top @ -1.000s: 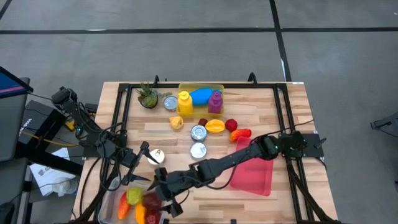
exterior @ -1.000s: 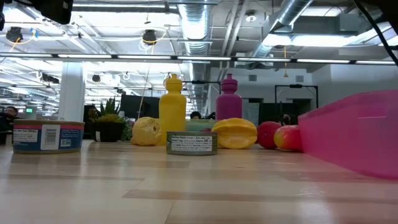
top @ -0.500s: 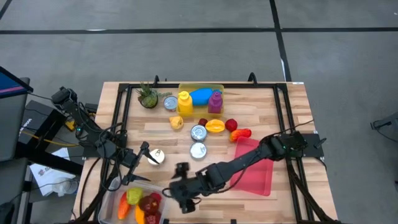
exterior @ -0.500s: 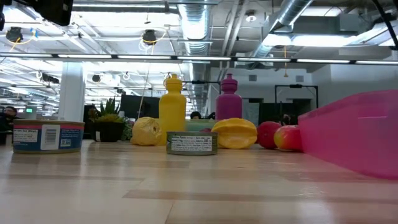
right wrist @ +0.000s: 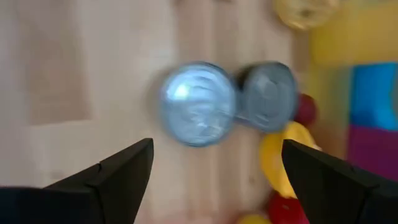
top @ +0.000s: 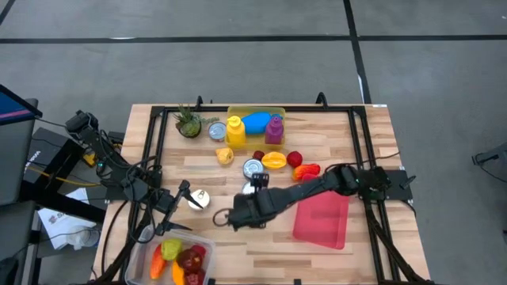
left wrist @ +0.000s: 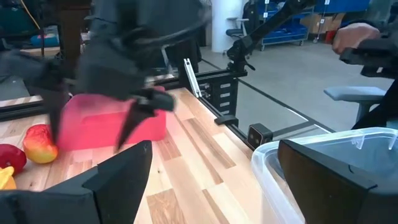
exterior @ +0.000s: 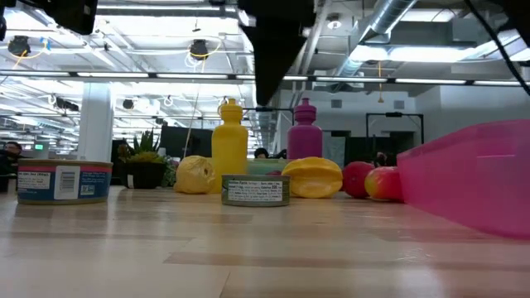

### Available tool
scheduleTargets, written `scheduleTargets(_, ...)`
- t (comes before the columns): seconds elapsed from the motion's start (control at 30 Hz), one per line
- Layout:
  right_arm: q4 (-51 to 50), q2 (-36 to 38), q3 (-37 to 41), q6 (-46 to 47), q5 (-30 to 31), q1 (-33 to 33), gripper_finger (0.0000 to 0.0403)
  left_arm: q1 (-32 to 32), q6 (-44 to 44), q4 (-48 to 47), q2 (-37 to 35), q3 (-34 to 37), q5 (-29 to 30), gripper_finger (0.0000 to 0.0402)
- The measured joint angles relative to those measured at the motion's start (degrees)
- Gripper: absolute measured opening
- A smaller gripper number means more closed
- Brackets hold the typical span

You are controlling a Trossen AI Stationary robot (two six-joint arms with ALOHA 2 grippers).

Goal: Pick & Place Food Item
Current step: Put the yellow starfruit into the white bin

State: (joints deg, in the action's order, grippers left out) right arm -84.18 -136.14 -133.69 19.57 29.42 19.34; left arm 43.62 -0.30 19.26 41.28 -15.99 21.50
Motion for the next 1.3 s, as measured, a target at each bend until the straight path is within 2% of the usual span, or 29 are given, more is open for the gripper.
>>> scheduleTargets(0.13, 1.45, 0.09, 2.79, 0.93, 0.76, -2.68, 0.0340, 0.00, -0.54, -0.83, 0.00, 0.00, -0.16, 0.0342)
scheduleTargets(0.27, 10.92, -0.31, 5.59, -2.28, -7.14, -4.82, 0.0340, 0.02, -1.11, -0.89, 0.00, 0.00, -0.48, 0.0342)
scheduleTargets(0.37, 21.03, 0.04, 5.51, -6.75, -10.22, -4.74, 0.0336, 0.02, -1.13, -0.89, 0.00, 0.00, -0.48, 0.0342)
scheduleTargets(0.47, 27.29, 0.02, 5.51, -10.38, -10.47, -4.15, 0.0331, 0.02, -1.11, -0.89, 0.00, 0.00, -0.48, 0.0342)
scheduleTargets(0.7, 34.64, 3.48, 5.53, -13.57, -9.88, -3.36, 0.0321, 0.02, -1.47, -0.87, 0.00, 0.00, -1.97, 0.0342)
scheduleTargets(0.9, 40.75, 9.84, 5.55, -17.24, -9.74, -2.05, 0.0318, 0.02, -1.61, -0.80, 0.00, 0.00, -2.34, 0.0342)
scheduleTargets(1.13, 66.31, 14.37, 5.51, -32.81, -10.99, -0.48, 0.0317, 0.02, -0.89, 1.56, 0.02, 0.00, 0.19, 0.0342)
scheduleTargets(1.3, 91.13, 13.06, 5.52, -42.50, -23.69, -1.18, 0.0317, 0.02, -0.02, 2.24, 0.02, 0.00, 1.15, 0.0342)
